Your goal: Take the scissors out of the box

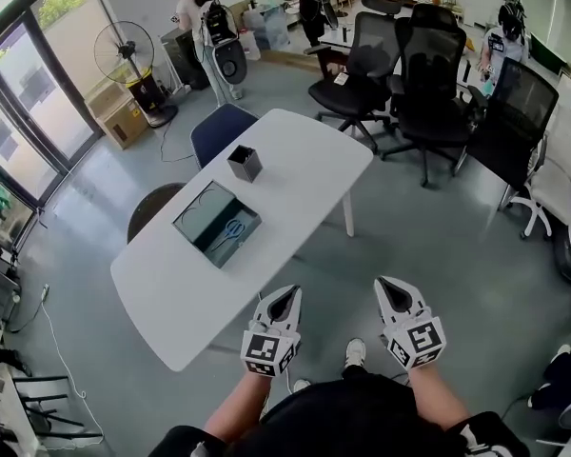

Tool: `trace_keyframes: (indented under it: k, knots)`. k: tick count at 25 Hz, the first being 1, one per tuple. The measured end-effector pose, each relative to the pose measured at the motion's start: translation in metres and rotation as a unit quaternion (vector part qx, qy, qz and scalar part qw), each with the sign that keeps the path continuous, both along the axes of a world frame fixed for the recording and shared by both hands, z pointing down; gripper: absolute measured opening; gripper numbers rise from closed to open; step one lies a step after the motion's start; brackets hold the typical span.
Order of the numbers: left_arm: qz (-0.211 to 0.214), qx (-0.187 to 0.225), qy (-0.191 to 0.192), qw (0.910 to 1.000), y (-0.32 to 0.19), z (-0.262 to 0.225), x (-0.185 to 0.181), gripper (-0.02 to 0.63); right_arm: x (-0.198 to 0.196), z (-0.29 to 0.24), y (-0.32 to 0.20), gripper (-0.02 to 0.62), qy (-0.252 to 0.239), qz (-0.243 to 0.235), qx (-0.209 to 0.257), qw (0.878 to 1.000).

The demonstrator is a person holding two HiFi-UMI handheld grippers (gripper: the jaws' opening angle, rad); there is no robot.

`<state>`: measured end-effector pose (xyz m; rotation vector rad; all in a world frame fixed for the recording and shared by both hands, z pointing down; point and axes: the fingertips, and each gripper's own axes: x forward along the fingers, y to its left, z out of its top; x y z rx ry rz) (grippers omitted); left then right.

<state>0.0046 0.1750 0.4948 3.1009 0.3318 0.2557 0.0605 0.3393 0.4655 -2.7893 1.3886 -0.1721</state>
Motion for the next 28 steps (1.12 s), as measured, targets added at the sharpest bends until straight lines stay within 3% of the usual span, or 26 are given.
trace_keyframes:
  k: [6,15,21,28]
  knots:
    - [-0.007,0.004,0.0,1.0,0.026,0.003,0.047,0.008,0.051,0.003,0.019,0.006,-0.001,-0.018,0.003,1.0]
    - [-0.037,-0.003,-0.001,0.9993,0.041,0.002,0.074,0.008,0.088,-0.006,0.004,0.006,0.001,-0.073,0.003,0.997]
    - [-0.08,-0.009,-0.015,0.9966,-0.007,0.017,0.076,0.008,0.102,0.019,-0.041,0.006,-0.023,-0.11,-0.015,0.994]
    - [-0.121,-0.011,-0.012,0.9925,-0.086,0.016,0.097,0.008,0.131,0.019,-0.129,0.006,-0.024,-0.156,-0.02,0.987]
